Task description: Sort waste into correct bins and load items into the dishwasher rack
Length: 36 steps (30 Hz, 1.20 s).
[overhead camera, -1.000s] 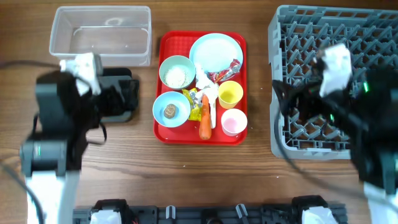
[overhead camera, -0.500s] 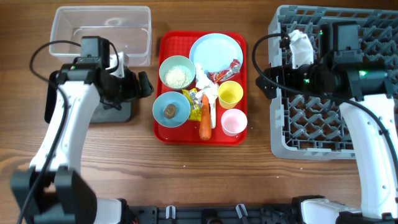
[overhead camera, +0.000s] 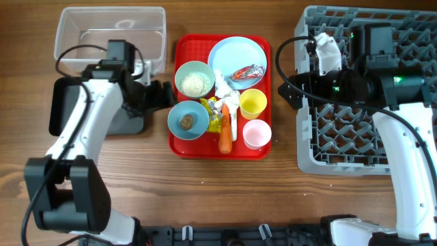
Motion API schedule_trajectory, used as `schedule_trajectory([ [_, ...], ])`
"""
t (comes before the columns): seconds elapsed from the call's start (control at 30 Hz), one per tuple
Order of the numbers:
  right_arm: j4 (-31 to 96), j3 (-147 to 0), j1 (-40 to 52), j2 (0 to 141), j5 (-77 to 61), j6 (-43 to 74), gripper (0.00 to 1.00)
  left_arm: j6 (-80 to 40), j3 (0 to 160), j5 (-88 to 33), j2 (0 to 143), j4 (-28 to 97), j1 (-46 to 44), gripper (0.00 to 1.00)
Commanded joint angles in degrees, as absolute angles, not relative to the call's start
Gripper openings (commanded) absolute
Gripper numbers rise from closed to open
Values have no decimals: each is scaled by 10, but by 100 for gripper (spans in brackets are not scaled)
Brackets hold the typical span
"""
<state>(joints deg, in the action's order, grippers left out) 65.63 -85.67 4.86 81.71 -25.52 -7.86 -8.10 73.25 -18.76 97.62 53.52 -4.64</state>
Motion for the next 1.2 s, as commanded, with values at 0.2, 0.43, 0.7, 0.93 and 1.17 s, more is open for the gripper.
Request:
schedule_trajectory([
  [0.2, 658, -868, 53, 816, -273, -84, 89, -137, 738, -33, 1012, 517, -121, 61],
  [0.43, 658, -865, 53, 817, -273, -84, 89, -139, 738, -70, 1032, 519, -140, 43],
  [0.7, 657, -865, 53, 818, -273, -83, 89, -140, 740, -70, 1023, 525, -230, 44],
  [0.93, 656, -865, 53, 820, -270, -73, 88, -140, 738, -20, 1037, 523, -313, 49],
  [1.17, 662, -865, 53, 820, -270, -73, 88, -140, 738, -1, 1080, 501, -324, 48],
])
